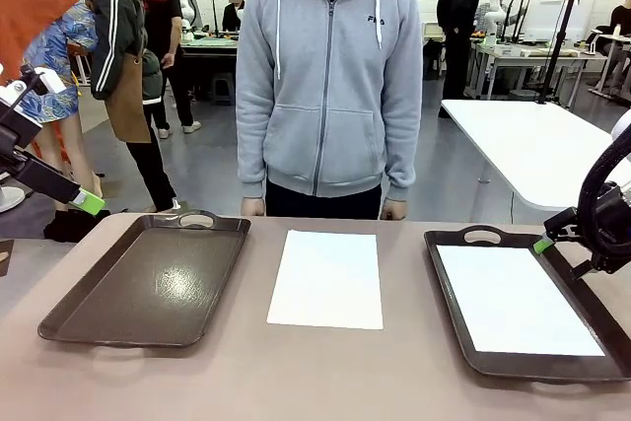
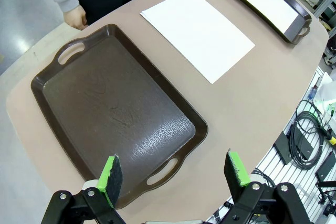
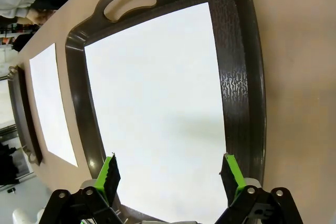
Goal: Sort the A4 documents.
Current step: Receive the A4 Paper.
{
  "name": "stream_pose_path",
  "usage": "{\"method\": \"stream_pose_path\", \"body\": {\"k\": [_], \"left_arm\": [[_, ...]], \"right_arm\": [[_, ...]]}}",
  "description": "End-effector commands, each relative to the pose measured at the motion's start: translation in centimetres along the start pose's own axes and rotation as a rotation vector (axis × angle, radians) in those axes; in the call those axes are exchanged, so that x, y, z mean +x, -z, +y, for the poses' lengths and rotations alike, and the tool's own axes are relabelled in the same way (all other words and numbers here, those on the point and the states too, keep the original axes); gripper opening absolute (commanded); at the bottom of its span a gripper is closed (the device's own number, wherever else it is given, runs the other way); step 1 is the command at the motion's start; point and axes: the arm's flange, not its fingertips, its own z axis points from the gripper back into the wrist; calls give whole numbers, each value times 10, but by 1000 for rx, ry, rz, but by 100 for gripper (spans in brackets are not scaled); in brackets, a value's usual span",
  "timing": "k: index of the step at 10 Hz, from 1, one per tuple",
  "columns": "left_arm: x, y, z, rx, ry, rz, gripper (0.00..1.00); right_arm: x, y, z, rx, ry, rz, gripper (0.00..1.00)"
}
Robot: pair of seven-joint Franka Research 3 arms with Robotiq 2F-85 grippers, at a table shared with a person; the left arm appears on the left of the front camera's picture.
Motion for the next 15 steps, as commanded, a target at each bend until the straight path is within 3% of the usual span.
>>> {"method": "stream_pose_path", "body": {"k": [1,9,11,12,15], "left_arm": [[-1,1,1,-14,0,-6,100],[-1,1,1,-14,0,-6,100],[-1,1,1,-14,0,-6,100],[-1,1,1,-14,0,-6,100],[-1,1,1,-14,0,-6,100]], "right_arm": [[1,-1,-1,1,-3,0,100],[0,0,0,0,0,0,100],[-48,-27,29,-166,-310,-261,100],[-59,-40,49,-180,-446,-322,100],[-68,-57,99,-147,-698,-316,100]]}}
